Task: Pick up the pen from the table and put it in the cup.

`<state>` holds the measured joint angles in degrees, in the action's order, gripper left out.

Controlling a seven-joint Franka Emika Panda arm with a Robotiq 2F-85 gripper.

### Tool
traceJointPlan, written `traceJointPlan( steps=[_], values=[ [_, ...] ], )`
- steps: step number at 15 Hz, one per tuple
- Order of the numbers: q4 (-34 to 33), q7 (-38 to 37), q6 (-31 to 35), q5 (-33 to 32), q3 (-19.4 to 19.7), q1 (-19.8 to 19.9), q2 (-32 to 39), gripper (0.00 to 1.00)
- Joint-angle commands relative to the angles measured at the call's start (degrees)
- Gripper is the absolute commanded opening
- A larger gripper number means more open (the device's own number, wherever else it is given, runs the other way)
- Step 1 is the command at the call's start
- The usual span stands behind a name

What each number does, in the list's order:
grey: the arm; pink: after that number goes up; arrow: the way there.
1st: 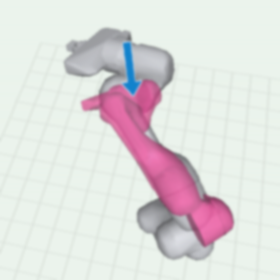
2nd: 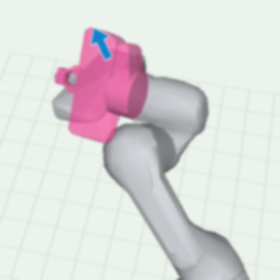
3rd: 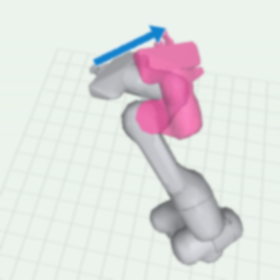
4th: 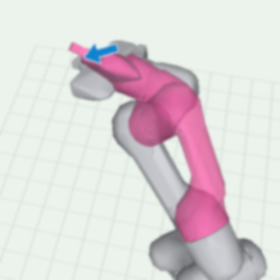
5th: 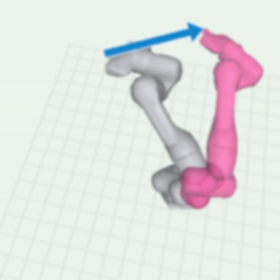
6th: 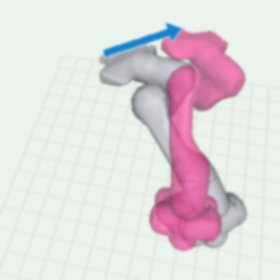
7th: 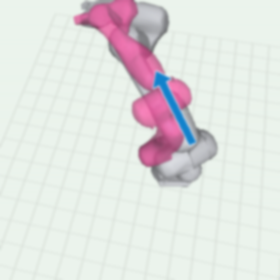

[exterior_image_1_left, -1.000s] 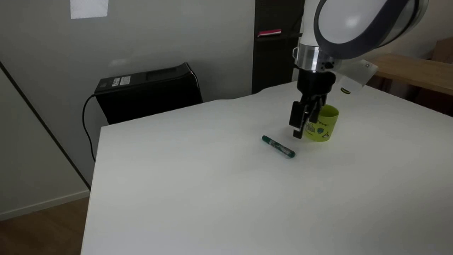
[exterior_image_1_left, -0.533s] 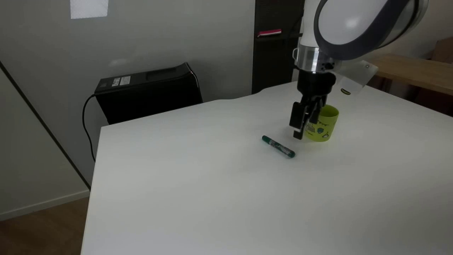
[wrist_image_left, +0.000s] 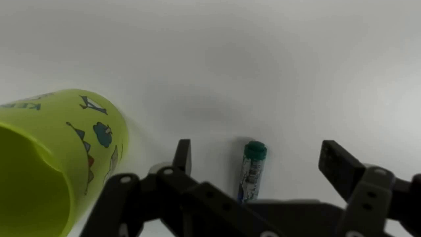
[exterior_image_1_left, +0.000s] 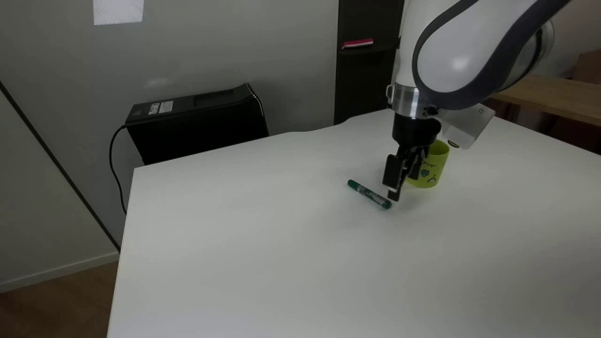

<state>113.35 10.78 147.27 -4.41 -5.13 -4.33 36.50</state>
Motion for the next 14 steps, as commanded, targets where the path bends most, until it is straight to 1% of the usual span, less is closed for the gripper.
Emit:
traceJointPlan(
  steps=[1,6,10,14],
  values=[
    [-2.8,-1.1,4.7,-1.7,0.7,-1.1,5.0,1.0],
    [-4.0,-1.5,6.9,-2.8,1.3,-2.2,8.6,1.0],
    [-6.0,-1.8,5.7,-4.0,2.5,-3.1,10.3,1.0],
    [-10.2,-2.7,3.4,-4.4,4.0,-3.9,12.1,1.0]
  ],
)
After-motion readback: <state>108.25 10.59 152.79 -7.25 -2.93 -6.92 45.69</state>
